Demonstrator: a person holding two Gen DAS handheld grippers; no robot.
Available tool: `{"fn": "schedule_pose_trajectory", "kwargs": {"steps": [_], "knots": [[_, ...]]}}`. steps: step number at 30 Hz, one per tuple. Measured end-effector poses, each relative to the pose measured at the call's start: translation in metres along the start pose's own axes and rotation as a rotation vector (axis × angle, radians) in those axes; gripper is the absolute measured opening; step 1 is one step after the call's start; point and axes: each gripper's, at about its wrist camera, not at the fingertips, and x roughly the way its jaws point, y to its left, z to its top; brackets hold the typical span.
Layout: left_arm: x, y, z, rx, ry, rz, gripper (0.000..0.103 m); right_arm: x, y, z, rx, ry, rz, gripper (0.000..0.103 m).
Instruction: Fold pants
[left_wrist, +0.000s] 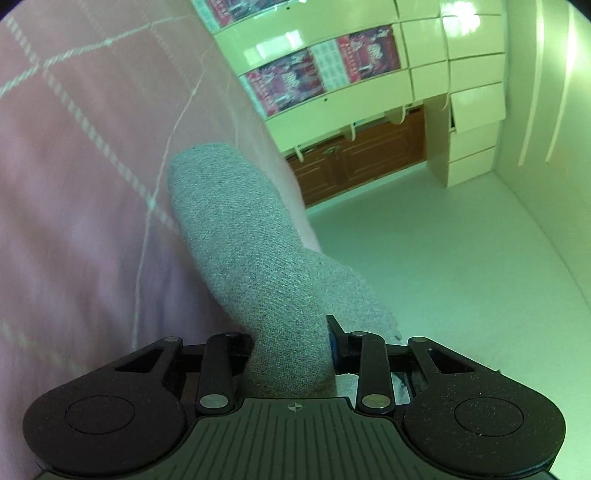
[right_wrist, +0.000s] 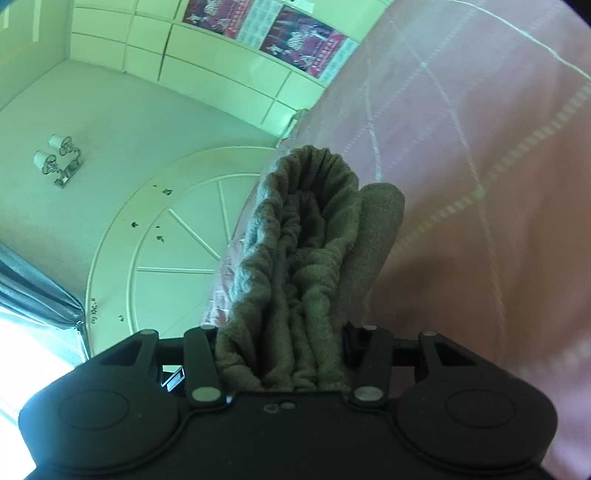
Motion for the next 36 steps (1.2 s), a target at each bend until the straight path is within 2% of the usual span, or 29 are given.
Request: {"fn": "schedule_pose_trajectory", "kwargs": {"steps": [5, 12, 15, 17, 18, 19, 20, 21, 23, 26, 27, 28, 29, 31, 32, 33, 34, 36], "knots": [[0.006, 0.001, 0.071, 0.062, -0.029, 0.002, 0.033, 0.042, 0.005, 0.062, -0.056, 0.021, 0.038, 0.04], [0.036, 0.015, 0.159, 0.137, -0.038, 0.057, 0.033, 0.106, -0.021, 0.134, -0.068, 0.003, 0.069, 0.04], [0.055, 0.028, 0.188, 0.167, -0.024, 0.096, 0.033, 0.132, -0.046, 0.15, -0.041, -0.014, 0.049, 0.04], [0.071, 0.042, 0.201, 0.196, -0.004, 0.146, 0.033, 0.146, -0.066, 0.154, -0.055, -0.027, -0.009, 0.042], [0.078, 0.055, 0.201, 0.19, 0.007, 0.187, 0.033, 0.154, -0.08, 0.154, -0.039, -0.032, -0.065, 0.05], [0.089, 0.068, 0.198, 0.186, 0.025, 0.267, 0.049, 0.163, -0.098, 0.149, -0.02, -0.022, -0.188, 0.051], [0.095, 0.08, 0.191, 0.217, 0.033, 0.307, 0.048, 0.166, -0.107, 0.144, -0.062, -0.027, -0.21, 0.045], [0.092, 0.08, 0.184, 0.252, -0.016, 0.283, 0.048, 0.162, -0.109, 0.14, -0.081, -0.05, -0.168, 0.049], [0.088, 0.078, 0.184, 0.256, -0.021, 0.277, 0.048, 0.158, -0.111, 0.138, -0.07, -0.053, -0.133, 0.05], [0.069, 0.067, 0.181, 0.276, -0.036, 0.307, 0.06, 0.147, -0.105, 0.138, -0.059, -0.054, -0.15, 0.055], [0.061, 0.061, 0.178, 0.303, -0.051, 0.325, 0.074, 0.14, -0.102, 0.141, -0.07, -0.081, -0.139, 0.071], [0.05, 0.052, 0.171, 0.347, -0.079, 0.373, 0.088, 0.128, -0.097, 0.138, -0.083, -0.121, -0.123, 0.085], [0.041, 0.041, 0.164, 0.394, -0.094, 0.438, 0.093, 0.118, -0.09, 0.135, -0.106, -0.154, -0.127, 0.09], [0.033, 0.019, 0.155, 0.496, -0.107, 0.569, 0.097, 0.106, -0.067, 0.13, -0.216, -0.192, -0.155, 0.092], [0.031, 0.01, 0.152, 0.537, -0.123, 0.604, 0.098, 0.11, -0.056, 0.13, -0.259, -0.196, -0.178, 0.092], [0.031, 0.001, 0.149, 0.575, -0.14, 0.629, 0.1, 0.114, -0.044, 0.127, -0.308, -0.203, -0.22, 0.093], [0.034, -0.007, 0.144, 0.612, -0.161, 0.672, 0.103, 0.12, -0.035, 0.124, -0.355, -0.211, -0.29, 0.098], [0.044, -0.014, 0.134, 0.675, -0.168, 0.757, 0.103, 0.139, -0.028, 0.116, -0.44, -0.197, -0.476, 0.097]]}}
